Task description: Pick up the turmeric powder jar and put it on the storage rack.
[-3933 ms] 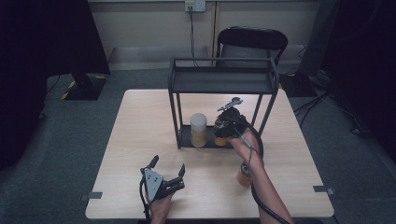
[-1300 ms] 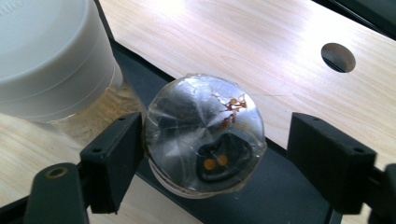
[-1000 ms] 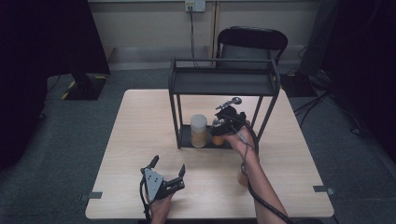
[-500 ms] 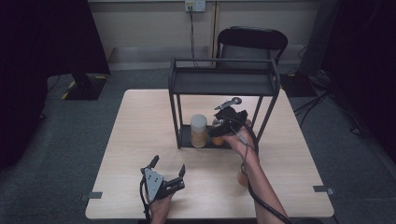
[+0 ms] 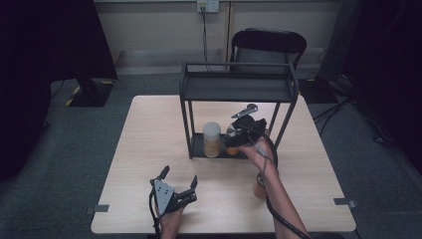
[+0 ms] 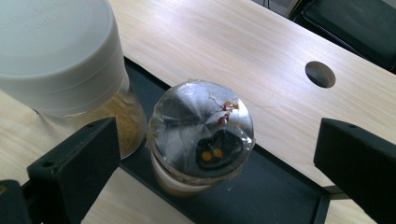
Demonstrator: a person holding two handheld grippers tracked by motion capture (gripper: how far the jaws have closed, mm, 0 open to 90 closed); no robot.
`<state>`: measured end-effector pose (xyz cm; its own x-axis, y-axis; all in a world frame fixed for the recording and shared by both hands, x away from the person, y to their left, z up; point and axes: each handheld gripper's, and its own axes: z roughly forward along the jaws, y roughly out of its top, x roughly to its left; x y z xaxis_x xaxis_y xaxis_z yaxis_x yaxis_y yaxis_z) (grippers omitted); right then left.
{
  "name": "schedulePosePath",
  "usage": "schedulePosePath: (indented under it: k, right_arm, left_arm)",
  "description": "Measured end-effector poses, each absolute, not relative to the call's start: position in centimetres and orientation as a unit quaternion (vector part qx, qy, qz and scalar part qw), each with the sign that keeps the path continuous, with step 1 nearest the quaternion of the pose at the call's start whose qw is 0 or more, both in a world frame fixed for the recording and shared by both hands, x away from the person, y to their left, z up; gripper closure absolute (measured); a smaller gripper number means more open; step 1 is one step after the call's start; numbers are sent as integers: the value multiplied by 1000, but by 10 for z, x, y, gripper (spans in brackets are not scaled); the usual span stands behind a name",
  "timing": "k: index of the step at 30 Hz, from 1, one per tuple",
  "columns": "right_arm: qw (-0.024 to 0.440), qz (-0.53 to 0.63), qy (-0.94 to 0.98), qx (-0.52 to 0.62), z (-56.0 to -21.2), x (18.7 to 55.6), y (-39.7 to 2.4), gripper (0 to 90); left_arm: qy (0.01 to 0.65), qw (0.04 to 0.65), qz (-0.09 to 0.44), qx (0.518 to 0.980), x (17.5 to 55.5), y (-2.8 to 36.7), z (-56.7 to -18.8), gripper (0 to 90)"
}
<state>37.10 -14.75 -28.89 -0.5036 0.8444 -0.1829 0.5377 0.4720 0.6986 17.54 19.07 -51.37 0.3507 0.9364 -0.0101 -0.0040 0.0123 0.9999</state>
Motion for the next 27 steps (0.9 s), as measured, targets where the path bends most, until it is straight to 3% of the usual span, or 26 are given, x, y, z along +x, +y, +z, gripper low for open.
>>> schedulePosePath:
  k: [27]
  right_arm:
    - [275,329,799,422,-282,342,-159,14]
  left_arm:
    - [403,586,400,578,176,191,-514,21]
